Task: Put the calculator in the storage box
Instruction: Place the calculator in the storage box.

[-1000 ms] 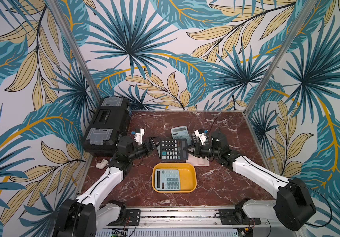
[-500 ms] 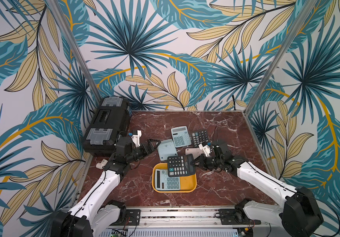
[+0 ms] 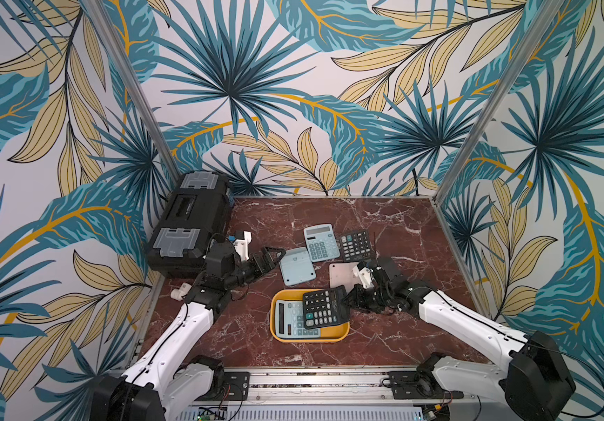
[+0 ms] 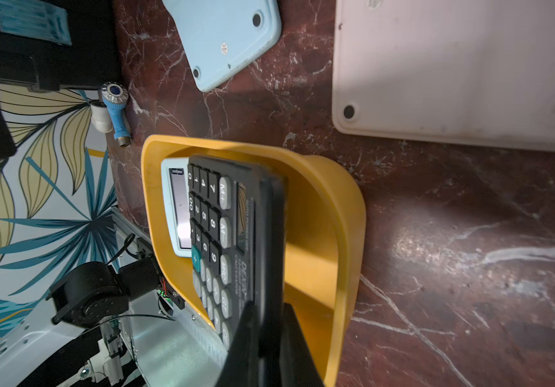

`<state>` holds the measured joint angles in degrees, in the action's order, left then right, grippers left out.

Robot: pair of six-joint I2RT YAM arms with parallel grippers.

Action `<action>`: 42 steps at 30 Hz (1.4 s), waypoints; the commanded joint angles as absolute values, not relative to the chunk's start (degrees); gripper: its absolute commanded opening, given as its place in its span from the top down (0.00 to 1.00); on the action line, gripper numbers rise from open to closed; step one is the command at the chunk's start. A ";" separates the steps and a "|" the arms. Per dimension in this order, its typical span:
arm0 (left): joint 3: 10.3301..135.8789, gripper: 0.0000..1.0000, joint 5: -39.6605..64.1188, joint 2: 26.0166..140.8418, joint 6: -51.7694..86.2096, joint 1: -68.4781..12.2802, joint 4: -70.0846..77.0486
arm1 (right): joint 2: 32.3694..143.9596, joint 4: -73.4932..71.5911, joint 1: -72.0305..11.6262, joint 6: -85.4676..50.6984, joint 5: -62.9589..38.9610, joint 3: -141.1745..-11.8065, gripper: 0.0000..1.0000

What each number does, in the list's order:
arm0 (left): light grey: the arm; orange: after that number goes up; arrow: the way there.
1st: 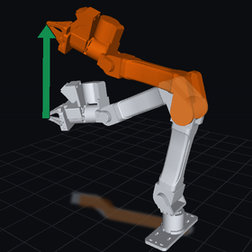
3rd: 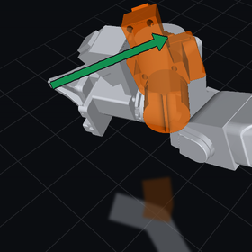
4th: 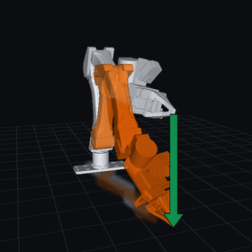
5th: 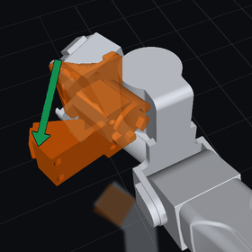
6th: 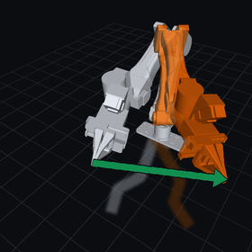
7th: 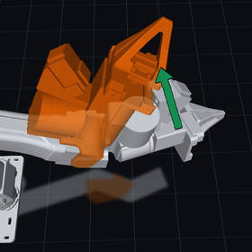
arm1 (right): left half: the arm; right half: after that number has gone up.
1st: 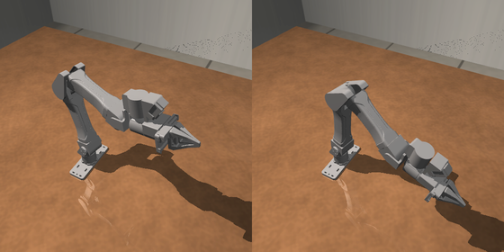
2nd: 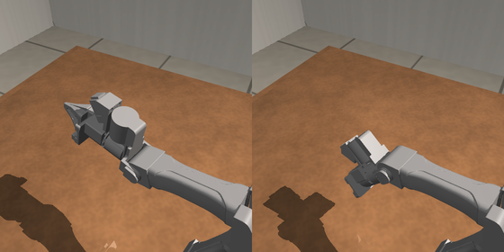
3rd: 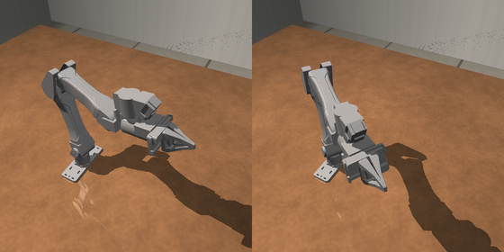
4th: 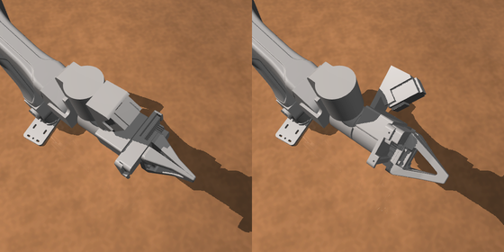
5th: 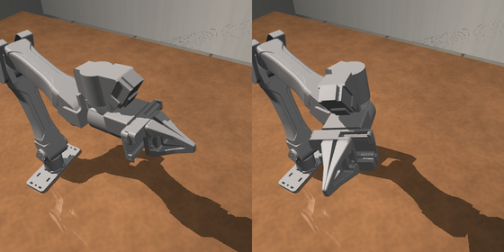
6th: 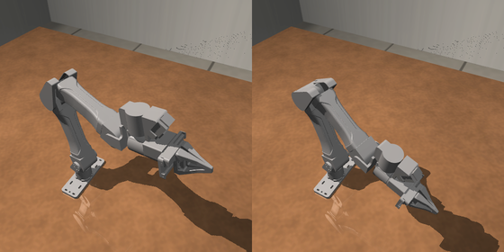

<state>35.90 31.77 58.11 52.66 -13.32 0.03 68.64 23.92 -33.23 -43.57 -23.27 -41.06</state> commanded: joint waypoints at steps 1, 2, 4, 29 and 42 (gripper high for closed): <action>35.42 0.00 31.15 57.85 51.43 -13.36 0.44 | 69.48 25.94 -35.49 -42.87 -18.15 -42.26 1.00; 35.33 0.00 31.15 57.83 51.43 -13.35 0.52 | 69.90 26.47 -36.13 -42.90 -16.99 -42.49 1.00; 35.17 0.00 31.15 57.85 51.43 -13.36 0.77 | 70.52 26.96 -37.22 -42.89 -15.21 -42.98 1.00; 35.42 0.00 30.57 57.86 51.43 -13.26 0.44 | 73.89 31.27 -41.38 -42.73 -7.82 -46.21 0.84; 35.38 0.00 30.57 57.92 51.43 -13.29 0.46 | 73.39 31.92 -41.58 -42.39 -8.23 -46.85 0.76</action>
<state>35.88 30.83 58.11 52.27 -13.32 0.10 73.63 30.41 -41.21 -43.20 -8.80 -45.98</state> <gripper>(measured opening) 0.999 0.237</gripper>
